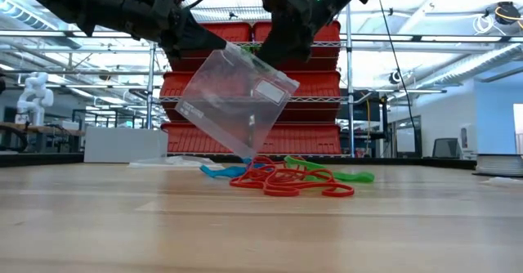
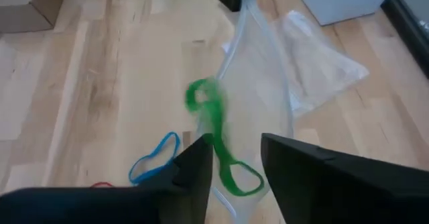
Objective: Sort rubber bands
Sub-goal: Put the green rubber band into the top right transparent zip lock bag
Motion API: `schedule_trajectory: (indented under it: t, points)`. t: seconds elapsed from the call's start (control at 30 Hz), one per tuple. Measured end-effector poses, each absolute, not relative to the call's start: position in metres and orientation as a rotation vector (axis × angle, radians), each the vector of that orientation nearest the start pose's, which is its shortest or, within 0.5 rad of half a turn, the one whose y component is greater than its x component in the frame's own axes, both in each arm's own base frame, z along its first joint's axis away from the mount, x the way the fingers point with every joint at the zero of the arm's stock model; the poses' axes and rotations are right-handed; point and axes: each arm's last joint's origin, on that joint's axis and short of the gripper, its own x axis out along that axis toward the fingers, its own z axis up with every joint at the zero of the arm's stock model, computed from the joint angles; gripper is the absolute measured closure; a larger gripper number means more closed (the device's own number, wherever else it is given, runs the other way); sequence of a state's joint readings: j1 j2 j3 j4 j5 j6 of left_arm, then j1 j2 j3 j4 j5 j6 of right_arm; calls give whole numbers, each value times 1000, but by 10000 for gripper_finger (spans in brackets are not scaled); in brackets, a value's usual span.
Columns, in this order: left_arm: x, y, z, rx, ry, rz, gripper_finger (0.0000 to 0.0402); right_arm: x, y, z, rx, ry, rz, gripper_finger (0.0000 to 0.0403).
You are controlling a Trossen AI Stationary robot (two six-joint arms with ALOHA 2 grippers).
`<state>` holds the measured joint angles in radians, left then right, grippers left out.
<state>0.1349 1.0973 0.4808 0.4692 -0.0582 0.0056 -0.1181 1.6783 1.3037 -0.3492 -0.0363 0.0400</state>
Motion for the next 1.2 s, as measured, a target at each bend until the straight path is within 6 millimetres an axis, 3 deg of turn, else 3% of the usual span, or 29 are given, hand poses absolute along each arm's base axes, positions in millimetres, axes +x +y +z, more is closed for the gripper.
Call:
schedule_trajectory:
  t: [0.33,0.6,1.07,1.2]
  points:
    - [227,32,231,-2,153,190,402,370,-48,297,50,717,-156,284]
    - [227,32,231,-3,154,185,402,368,-52,300,54,736,-166,393]
    - [228,31,232,-14,142,153,402,366,-50,295,75,791,-136,402]
    - [228,31,232,-23,147,154,402,359,-51,303,49,786,-232,402]
